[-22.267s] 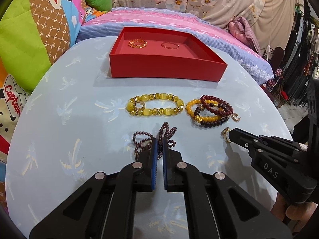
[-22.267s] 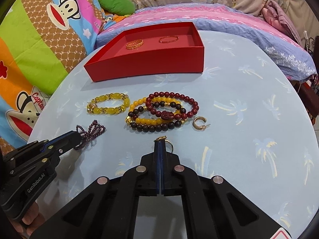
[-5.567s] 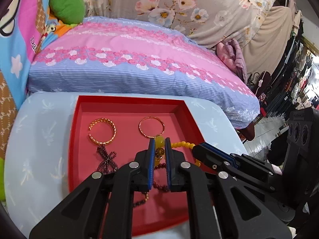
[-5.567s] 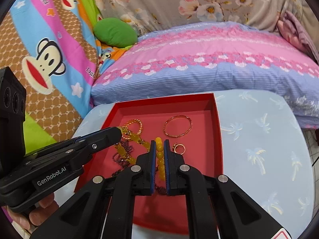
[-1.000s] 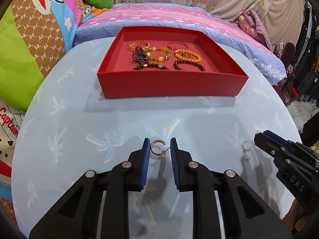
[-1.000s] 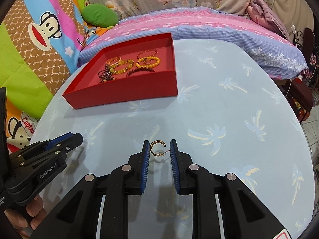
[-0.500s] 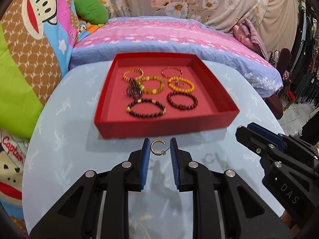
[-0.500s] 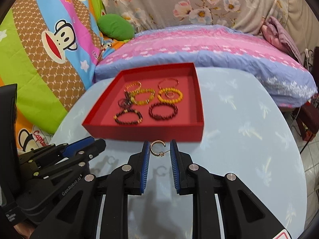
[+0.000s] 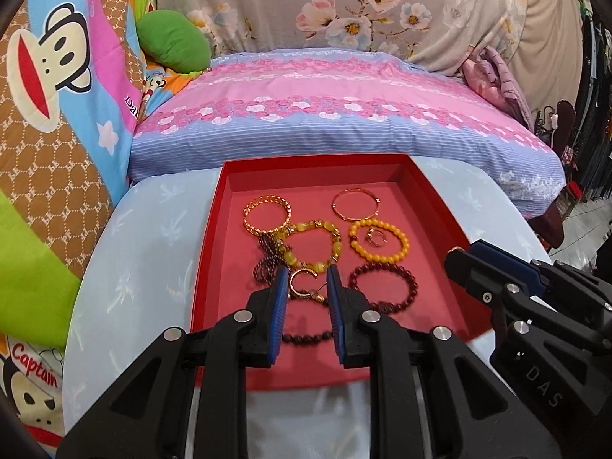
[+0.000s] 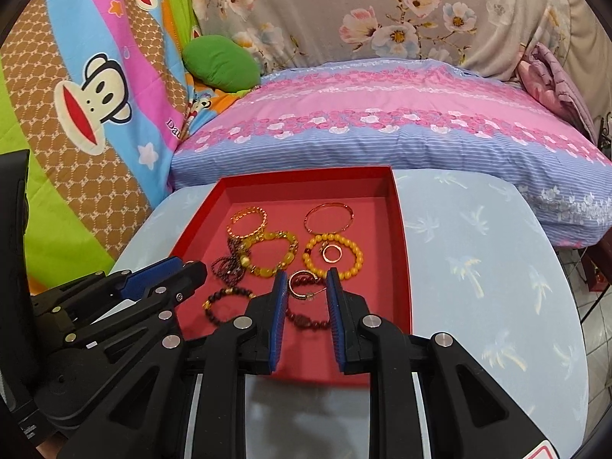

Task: Organize jewelry
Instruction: 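Carry both earrings into the red tray and open both tools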

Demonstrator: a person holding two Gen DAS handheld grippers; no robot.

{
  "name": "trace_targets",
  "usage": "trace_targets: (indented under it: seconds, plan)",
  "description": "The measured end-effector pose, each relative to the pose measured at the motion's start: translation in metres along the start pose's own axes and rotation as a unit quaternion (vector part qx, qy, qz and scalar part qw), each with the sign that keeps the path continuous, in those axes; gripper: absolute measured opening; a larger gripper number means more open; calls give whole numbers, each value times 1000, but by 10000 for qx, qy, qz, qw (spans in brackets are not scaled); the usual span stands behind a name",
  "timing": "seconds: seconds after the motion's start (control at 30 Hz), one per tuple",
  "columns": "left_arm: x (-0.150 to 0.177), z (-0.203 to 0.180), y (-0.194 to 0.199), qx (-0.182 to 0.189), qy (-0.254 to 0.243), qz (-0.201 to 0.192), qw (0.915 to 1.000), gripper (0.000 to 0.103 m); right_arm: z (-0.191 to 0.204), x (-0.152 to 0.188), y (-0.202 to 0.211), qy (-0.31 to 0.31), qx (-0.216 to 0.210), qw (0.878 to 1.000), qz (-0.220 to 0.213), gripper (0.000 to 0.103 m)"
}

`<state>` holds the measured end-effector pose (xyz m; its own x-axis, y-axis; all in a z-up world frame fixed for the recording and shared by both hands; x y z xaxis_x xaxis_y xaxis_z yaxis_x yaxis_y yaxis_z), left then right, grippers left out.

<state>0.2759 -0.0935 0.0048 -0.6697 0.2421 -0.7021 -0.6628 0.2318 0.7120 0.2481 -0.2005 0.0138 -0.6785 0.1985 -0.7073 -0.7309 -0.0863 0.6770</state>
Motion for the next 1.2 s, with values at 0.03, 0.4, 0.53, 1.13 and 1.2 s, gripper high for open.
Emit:
trace_targets:
  seconds: [0.03,0.4,0.53,1.13,1.2]
  plan:
    - [-1,1,-5,-10,0,22,10000,20,-1,-2,-6,-1,7,10000,36,20]
    - [0,7,-52,-86,5,308,9995,20,-7,1,-54,76,121,9993,337,20]
    - [0,8,-61,-100,-4,359,9993,20,-8,4,-63,73,140,9991,396,20]
    - [6,8,-77,-176,-34,498,9986,21,-12,8,-78,70,239,9985,493,20]
    - [5,9,-77,-204,-39,481,9986,21,-12,8,-78,62,232,9985,497,20]
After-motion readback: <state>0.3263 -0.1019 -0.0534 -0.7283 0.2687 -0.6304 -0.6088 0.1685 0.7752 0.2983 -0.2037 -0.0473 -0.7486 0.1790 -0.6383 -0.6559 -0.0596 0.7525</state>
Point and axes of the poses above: each gripper's, at about its wrist camera, not at the fingertips, and y roughly against the way its jaws point, z to its left, x to its underside, the point moved 9 cm from there along -y, roughly the way its jaws point, and after that the axes turned 3 degrees about -y, right-handed, at the moved point
